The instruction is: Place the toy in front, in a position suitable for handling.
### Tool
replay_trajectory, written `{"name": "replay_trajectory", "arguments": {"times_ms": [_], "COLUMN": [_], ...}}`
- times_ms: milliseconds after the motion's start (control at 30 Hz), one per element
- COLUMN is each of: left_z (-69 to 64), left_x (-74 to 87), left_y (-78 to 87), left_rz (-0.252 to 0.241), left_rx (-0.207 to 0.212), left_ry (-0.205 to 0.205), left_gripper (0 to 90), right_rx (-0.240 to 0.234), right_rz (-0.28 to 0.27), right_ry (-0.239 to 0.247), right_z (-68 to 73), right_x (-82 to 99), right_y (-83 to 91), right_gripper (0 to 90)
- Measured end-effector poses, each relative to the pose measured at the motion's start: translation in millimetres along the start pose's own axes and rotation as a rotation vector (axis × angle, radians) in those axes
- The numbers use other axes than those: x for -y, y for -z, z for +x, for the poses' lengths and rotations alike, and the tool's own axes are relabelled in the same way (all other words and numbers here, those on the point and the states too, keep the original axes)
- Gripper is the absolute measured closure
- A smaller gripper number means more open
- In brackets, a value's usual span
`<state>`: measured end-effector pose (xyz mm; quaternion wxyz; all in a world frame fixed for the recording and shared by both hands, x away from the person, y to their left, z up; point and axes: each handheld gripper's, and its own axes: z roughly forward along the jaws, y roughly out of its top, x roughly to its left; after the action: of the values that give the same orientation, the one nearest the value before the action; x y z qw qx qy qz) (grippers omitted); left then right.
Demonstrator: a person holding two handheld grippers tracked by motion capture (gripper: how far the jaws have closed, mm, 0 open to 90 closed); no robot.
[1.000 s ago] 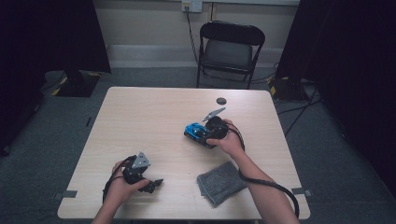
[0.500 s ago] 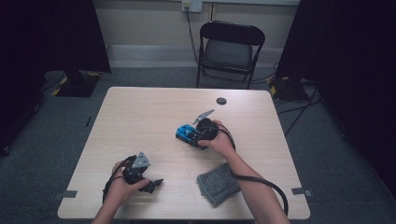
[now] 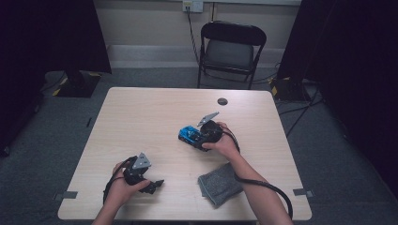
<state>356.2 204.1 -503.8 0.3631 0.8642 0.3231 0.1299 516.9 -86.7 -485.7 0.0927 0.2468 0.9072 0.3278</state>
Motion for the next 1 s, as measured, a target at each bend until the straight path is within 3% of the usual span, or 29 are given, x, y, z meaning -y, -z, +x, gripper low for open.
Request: {"name": "replay_trajectory", "arguments": {"times_ms": [133, 533, 867, 900, 967, 1000], "left_z": [0.0, 0.0, -1.4, -1.9, -2.5, -3.2], "left_x": [0.0, 0.0, 0.6, 0.6, -0.8, -4.4], "left_y": [0.0, 0.0, 1.3, 1.9, 2.6, 2.9], "left_rz": [0.0, 0.0, -0.002, -0.017, -0.026, -0.035], "left_rx": [0.0, 0.0, 0.008, 0.007, 0.005, 0.02], "left_ry": [0.0, 0.0, -0.006, -0.004, 0.006, 0.066], "left_gripper": [0.5, 0.5, 1.1, 3.8, 17.9, 21.7], "right_rx": [0.012, 0.016, 0.028, 0.033, 0.033, 0.037], "right_rz": [-0.029, -0.039, -0.057, -0.049, -0.049, -0.056], "right_ry": [-0.021, -0.049, -0.064, -0.051, -0.052, -0.059], "right_z": [-1.3, 0.8, 3.0, 2.8, 2.6, 2.3], "right_x": [3.4, 24.8, 42.5, 42.4, 42.4, 43.6], "right_y": [7.1, 26.0, 20.4, 20.7, 20.8, 20.8], "right_gripper": [15.2, 13.9, 15.5, 15.6, 15.5, 15.3]}}
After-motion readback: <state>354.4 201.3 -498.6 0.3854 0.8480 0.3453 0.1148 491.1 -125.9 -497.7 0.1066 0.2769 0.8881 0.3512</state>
